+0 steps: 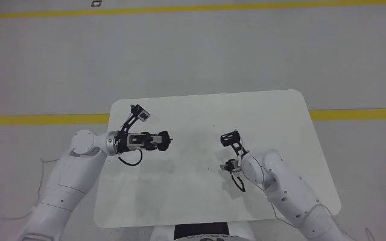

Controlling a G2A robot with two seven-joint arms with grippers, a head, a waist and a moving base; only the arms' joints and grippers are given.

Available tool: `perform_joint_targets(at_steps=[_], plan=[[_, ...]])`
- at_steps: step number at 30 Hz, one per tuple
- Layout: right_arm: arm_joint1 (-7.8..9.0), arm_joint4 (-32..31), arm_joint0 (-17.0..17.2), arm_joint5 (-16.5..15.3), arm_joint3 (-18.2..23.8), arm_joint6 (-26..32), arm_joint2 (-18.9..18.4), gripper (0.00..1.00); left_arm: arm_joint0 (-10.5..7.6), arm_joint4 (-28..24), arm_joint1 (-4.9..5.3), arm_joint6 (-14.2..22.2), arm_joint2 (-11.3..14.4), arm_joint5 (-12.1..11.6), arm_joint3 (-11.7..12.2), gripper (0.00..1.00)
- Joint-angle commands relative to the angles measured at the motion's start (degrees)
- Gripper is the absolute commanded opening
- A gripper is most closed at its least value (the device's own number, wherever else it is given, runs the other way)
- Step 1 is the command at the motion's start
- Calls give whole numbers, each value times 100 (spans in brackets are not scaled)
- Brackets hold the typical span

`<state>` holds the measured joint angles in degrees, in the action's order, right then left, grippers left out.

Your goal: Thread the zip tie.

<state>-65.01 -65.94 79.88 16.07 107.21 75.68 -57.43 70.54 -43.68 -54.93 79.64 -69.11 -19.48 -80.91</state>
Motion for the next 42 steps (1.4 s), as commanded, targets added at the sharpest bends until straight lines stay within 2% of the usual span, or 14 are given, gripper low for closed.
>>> perform_joint_targets(at_steps=[1,3,6,7,14,20,27,42], plan=[[16,-34,71,-38,82,30,-70,100,0,0,0,0,0,0,0,0],[30,-91,138,-73,163,74,-125,97,0,0,0,0,0,0,0,0],[45,-152,232,-114,285,93,-190,57,0,0,0,0,0,0,0,0],[49,-171,260,-121,312,91,-208,49,0,0,0,0,0,0,0,0],[49,-320,373,-132,364,19,-250,40,0,0,0,0,0,0,0,0],[18,-489,408,59,306,-135,-217,29,0,0,0,0,0,0,0,0],[-11,-732,443,158,273,-137,-173,33,0,0,0,0,0,0,0,0],[-93,-960,369,202,49,-37,-143,30,0,0,0,0,0,0,0,0]])
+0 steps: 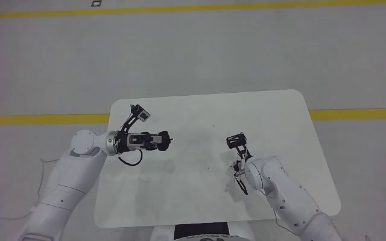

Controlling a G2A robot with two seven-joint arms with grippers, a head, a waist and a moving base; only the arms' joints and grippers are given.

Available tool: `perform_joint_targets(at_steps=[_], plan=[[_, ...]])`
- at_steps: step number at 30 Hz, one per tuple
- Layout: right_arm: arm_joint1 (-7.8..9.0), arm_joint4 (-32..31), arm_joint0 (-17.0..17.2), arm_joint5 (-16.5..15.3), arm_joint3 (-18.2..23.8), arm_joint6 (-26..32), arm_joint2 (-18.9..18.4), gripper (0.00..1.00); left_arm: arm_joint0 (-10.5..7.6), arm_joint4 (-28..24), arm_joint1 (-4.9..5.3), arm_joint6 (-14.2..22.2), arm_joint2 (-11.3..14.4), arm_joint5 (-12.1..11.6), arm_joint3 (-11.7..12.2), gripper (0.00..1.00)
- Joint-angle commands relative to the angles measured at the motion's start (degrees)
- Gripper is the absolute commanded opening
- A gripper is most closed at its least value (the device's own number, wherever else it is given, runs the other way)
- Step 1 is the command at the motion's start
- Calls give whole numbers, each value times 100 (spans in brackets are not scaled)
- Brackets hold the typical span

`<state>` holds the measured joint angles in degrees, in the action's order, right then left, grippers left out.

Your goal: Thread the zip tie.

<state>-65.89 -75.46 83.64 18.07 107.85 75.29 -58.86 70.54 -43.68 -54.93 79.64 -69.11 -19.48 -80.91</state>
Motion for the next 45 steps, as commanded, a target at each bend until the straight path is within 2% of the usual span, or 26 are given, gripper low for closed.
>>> perform_joint_targets(at_steps=[1,23,39,41,43,45], plan=[[-11,-16,-12,1,-28,3,1,30,0,0,0,0,0,0,0,0],[-164,-190,-202,14,-418,101,102,27,0,0,0,0,0,0,0,0],[-256,-235,-211,18,-519,97,64,14,0,0,0,0,0,0,0,0],[-264,-254,-200,21,-515,90,56,16,0,0,0,0,0,0,0,0],[-272,-293,-179,37,-499,83,45,27,0,0,0,0,0,0,0,0],[-277,-333,-148,48,-471,61,37,30,0,0,0,0,0,0,0,0]])
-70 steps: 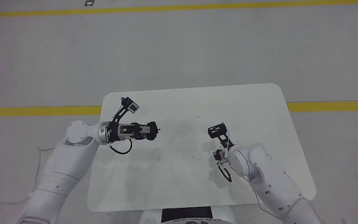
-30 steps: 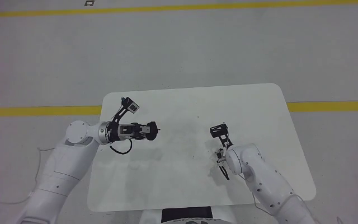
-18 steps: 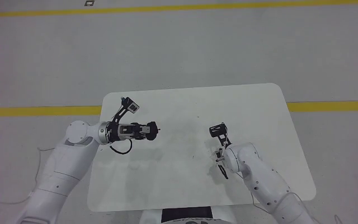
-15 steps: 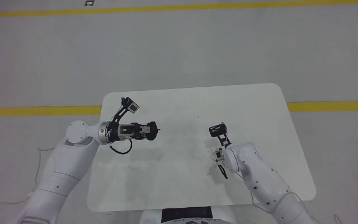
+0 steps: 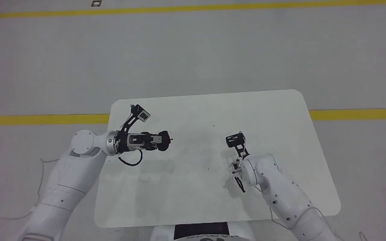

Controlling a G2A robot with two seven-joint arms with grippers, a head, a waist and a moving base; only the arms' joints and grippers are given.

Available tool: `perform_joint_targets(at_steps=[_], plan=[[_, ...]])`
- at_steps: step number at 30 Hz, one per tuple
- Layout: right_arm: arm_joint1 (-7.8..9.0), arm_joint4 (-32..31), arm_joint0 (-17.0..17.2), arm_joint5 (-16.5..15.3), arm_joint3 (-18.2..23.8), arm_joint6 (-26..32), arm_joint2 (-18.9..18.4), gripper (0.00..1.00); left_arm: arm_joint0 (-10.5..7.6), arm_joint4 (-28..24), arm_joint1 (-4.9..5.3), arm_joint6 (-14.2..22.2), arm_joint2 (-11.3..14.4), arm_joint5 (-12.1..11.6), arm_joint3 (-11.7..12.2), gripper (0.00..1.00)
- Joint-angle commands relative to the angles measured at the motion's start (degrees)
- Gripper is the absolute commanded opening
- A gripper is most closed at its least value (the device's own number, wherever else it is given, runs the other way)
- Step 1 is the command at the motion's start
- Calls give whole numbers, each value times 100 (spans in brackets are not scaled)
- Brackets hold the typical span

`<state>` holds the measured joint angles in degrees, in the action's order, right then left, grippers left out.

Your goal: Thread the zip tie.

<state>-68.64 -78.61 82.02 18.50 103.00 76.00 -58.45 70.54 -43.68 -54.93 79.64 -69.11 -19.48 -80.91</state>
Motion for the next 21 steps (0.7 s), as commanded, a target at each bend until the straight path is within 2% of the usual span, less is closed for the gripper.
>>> perform_joint_targets(at_steps=[1,14,21], plan=[[-5,-50,35,7,29,-22,-9,30,0,0,0,0,0,0,0,0],[-43,-494,257,3,262,-28,-19,29,0,0,0,0,0,0,0,0],[-103,-563,178,51,83,63,-11,28,0,0,0,0,0,0,0,0]])
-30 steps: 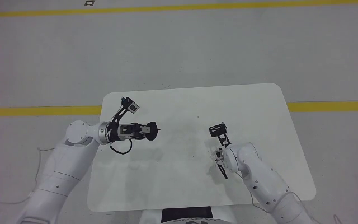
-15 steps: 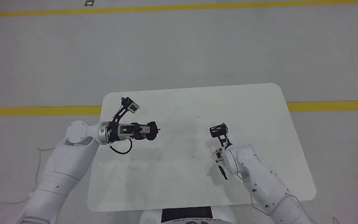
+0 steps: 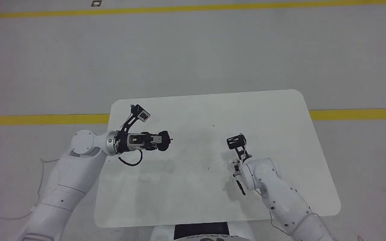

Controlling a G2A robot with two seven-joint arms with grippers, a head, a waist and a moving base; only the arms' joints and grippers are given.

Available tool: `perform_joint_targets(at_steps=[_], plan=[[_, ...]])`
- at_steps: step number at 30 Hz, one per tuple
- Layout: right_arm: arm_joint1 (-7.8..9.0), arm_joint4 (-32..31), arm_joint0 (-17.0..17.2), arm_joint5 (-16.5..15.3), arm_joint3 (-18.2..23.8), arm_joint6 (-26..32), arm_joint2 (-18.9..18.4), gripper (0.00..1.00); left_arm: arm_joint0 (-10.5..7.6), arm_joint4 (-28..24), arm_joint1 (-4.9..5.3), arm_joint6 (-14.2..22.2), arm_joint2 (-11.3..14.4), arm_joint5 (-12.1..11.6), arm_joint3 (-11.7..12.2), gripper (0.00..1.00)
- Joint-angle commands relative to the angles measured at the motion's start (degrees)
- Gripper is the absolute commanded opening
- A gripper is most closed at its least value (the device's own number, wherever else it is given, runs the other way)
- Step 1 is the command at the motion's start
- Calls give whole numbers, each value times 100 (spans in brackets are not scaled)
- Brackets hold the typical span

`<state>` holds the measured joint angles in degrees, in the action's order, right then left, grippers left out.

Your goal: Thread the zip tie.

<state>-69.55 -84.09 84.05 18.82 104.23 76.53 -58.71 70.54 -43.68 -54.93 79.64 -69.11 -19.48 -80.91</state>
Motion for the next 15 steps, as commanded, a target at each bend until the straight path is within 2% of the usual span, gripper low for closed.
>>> perform_joint_targets(at_steps=[1,8,15], plan=[[-23,-30,-46,33,-75,20,29,28,0,0,0,0,0,0,0,0],[-111,-87,-172,66,-276,74,69,24,0,0,0,0,0,0,0,0],[-189,-98,-195,66,-351,72,38,13,0,0,0,0,0,0,0,0]])
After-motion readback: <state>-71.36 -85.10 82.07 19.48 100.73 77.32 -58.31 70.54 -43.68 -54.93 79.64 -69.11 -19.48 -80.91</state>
